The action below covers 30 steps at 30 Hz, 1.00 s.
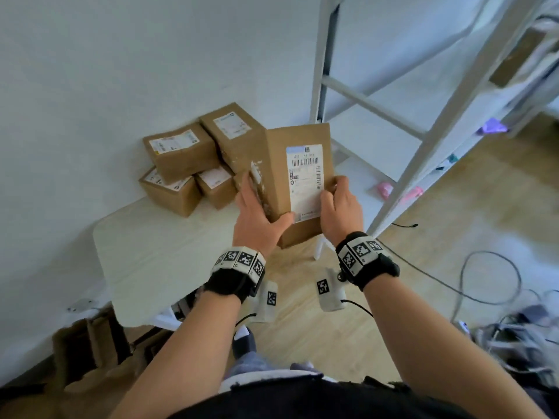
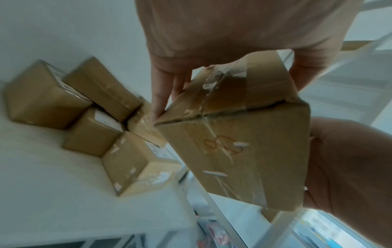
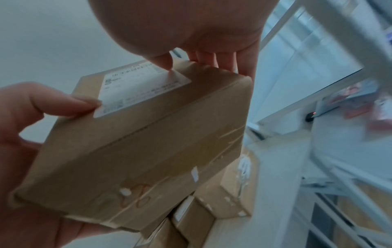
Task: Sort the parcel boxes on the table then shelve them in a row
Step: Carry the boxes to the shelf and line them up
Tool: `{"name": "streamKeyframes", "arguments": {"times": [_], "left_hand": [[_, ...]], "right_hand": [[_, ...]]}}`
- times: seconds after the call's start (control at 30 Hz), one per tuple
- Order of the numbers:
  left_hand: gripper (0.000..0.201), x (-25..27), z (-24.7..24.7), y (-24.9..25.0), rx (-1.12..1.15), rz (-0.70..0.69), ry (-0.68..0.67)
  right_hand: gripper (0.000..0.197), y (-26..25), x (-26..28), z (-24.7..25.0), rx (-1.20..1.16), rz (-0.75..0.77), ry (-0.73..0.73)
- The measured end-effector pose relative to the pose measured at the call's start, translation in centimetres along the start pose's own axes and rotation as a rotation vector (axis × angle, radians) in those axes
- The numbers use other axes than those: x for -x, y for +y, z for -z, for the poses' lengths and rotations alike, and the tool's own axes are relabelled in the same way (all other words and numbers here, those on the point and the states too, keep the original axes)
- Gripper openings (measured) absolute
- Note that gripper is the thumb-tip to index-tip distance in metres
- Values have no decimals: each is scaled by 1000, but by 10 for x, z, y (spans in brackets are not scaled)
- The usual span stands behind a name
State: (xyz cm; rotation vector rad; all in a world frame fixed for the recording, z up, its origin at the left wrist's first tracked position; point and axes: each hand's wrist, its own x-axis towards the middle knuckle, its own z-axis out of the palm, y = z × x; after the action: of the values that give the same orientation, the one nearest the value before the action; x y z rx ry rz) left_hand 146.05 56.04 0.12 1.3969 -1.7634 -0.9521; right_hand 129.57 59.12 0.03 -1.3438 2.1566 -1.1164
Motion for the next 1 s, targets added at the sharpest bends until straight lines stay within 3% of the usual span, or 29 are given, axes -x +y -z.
{"name": "streamKeyframes", "arguments": {"times": [0.13,0.47,0.77,1.0], "left_hand": [[127,14,-46,30,-11,-64,-91],[124,17,-136,112,-96,-222,-328],[121,-1,-228,173,-123,-381,-514],[119,-38,-320,214,-52,-413,-656]], "right_hand": [[13,37,12,48,6,-38,91],[22,99,20,148,1,-175,391],[22,159,3,221,40,-289,598],[29,214,-42,275,88,-372,702]]}}
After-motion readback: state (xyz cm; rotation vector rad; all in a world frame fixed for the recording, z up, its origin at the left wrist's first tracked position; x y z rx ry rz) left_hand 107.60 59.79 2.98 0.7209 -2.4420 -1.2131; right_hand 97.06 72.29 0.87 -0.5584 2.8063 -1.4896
